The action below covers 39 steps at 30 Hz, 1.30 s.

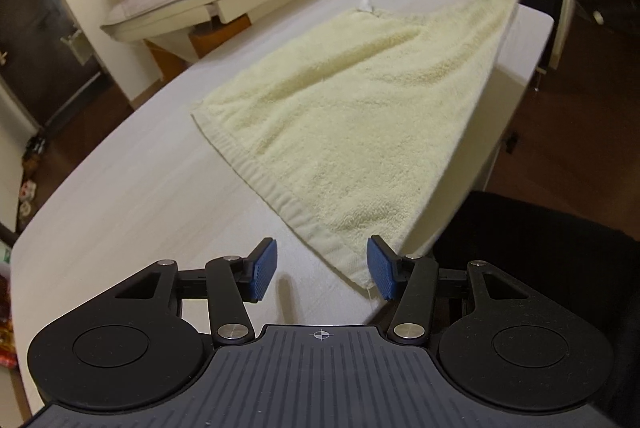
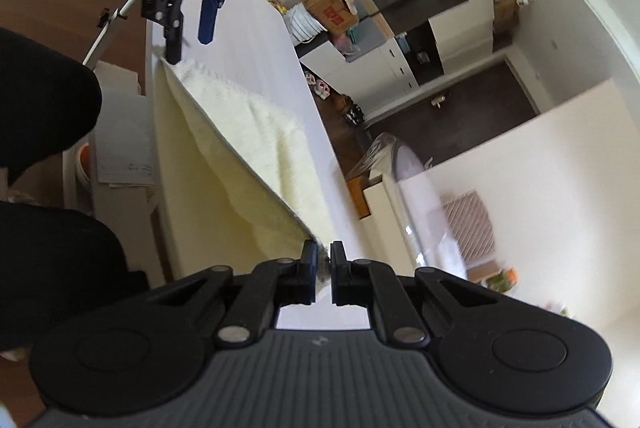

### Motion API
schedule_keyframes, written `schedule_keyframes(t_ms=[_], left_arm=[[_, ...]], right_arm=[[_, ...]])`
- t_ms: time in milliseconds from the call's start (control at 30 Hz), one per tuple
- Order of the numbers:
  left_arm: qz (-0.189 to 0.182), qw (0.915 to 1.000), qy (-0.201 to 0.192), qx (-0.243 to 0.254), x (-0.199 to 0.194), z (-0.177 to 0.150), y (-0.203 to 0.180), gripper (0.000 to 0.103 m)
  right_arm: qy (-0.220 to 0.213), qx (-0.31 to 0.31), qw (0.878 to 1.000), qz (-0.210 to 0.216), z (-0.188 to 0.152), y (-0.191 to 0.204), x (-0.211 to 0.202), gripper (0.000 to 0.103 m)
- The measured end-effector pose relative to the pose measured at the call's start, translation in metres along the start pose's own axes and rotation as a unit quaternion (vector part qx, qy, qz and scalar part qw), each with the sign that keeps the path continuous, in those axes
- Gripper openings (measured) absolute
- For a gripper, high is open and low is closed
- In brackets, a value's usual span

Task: Fold towel
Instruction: 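Grasp a towel corner with the right gripper, then lift the corner and fold it diagonally onto the opposite corner with the right gripper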

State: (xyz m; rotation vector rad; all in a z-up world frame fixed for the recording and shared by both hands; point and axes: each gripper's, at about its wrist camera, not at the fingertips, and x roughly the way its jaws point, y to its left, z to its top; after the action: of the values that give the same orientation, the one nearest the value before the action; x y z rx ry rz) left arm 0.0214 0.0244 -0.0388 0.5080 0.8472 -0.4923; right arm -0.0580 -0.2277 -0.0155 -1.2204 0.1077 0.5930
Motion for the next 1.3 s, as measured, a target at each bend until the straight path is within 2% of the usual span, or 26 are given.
schedule_keyframes(t_ms=[233, 567, 667, 867, 1000, 1167, 1300], left_arm=[[-0.016, 0.9995, 0.006, -0.026, -0.002, -0.006, 0.008, 0.054], [-0.022, 0.9931, -0.002, -0.115, -0.006, -0.016, 0.013, 0.054], [-0.026, 0.9866, -0.008, -0.161, -0.006, -0.022, 0.018, 0.055], [-0.025, 0.9776, -0.008, -0.209, -0.009, -0.028, 0.026, 0.058], [-0.002, 0.9719, 0.006, -0.235, -0.010, -0.029, 0.029, 0.058], [0.023, 0.9576, 0.016, -0.287, -0.013, -0.030, 0.028, 0.058], [0.027, 0.9563, 0.023, -0.290, -0.013, -0.026, 0.018, 0.064]], right_arm=[[-0.028, -0.102, 0.994, 0.016, 0.014, -0.031, 0.045, 0.007], [-0.078, -0.211, 0.972, 0.062, 0.047, -0.064, 0.128, 0.007], [-0.092, -0.239, 0.964, 0.073, 0.058, -0.069, 0.150, 0.007], [-0.121, -0.279, 0.948, 0.098, 0.089, -0.068, 0.200, 0.007], [-0.133, -0.288, 0.942, 0.107, 0.106, -0.062, 0.222, 0.007], [-0.138, -0.301, 0.935, 0.128, 0.123, -0.058, 0.250, 0.007], [-0.135, -0.313, 0.928, 0.150, 0.129, -0.055, 0.272, 0.007]])
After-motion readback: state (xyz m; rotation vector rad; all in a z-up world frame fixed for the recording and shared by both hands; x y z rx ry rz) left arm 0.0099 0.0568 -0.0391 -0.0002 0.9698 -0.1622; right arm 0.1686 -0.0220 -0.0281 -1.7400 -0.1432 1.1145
